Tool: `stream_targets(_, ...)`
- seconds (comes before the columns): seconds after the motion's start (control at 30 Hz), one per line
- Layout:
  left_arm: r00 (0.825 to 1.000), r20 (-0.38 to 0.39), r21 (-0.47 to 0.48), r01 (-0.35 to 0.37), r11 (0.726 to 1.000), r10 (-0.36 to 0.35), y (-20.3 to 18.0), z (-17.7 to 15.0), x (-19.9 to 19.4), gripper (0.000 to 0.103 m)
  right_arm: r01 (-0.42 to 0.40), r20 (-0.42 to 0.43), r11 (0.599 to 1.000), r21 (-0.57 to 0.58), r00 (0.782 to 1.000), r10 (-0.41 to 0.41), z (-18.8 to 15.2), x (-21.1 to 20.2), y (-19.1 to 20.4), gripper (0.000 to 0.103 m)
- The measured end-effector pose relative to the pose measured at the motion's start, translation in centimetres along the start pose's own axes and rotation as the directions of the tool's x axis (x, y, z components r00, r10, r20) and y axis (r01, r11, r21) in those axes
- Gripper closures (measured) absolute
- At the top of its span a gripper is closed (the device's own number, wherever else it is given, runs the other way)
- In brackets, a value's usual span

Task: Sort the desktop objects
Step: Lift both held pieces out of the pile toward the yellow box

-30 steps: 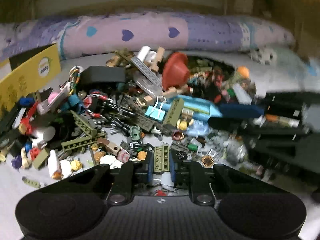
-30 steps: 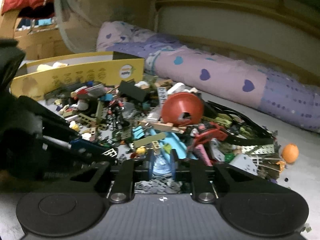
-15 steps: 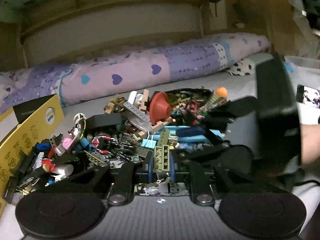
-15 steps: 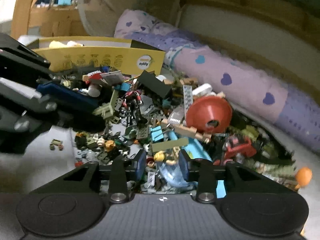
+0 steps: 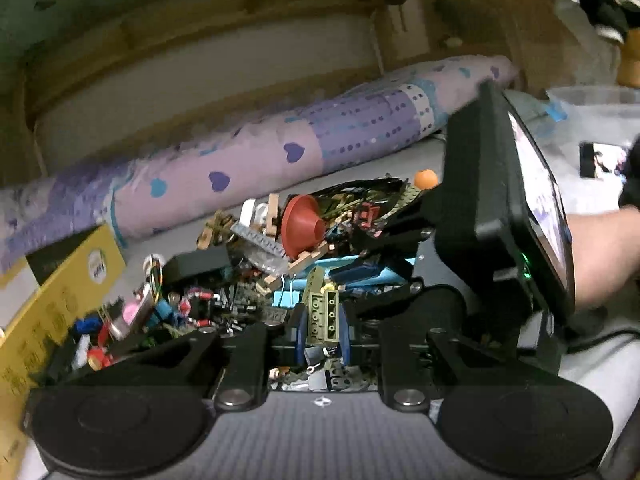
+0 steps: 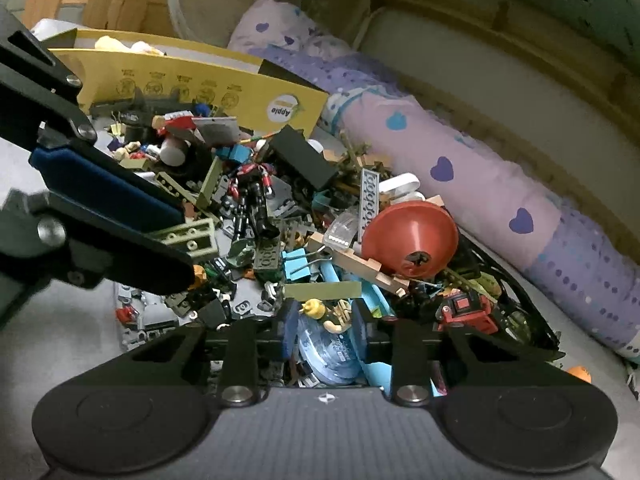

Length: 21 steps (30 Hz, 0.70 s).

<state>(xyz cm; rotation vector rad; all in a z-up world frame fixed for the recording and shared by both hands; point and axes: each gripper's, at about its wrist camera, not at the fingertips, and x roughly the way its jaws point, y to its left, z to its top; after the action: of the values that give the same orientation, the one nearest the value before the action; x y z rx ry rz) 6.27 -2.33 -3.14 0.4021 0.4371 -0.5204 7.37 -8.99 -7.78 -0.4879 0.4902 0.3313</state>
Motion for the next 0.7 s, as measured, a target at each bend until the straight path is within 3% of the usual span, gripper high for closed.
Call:
stream_targets(0.07,1.0,0.008,0.012,0.002,1.0,-0.002,-0.2,-0.1,-0.1,0.085,-0.009,0.005,1.0,-0.008,1.0,0.009,0.1,-0.3,0.1,0.086)
stream_targets(0.37,0.999,0.022,-0.005,-0.028,1.0,0.028,1.0,-0.8,0.2,0.086,0.002,0.025,1.0,-0.003,1.0,-0.002,0.1,-1.0,0.0,0.088)
stream_targets(0.57,0.995,0.041,0.003,-0.095,0.995,0.095,2.5,-1.4,0.1,0.086,-0.012,0.049,0.999,0.053,0.999,0.009,1.1,-2.6,-0.5,0.088)
stream_targets(0.7,0.986,0.05,-0.026,-0.155,0.988,0.156,4.2,-1.5,-1.0,0.086,-0.032,0.109,0.997,0.069,0.994,0.024,3.0,-4.7,-0.3,0.088)
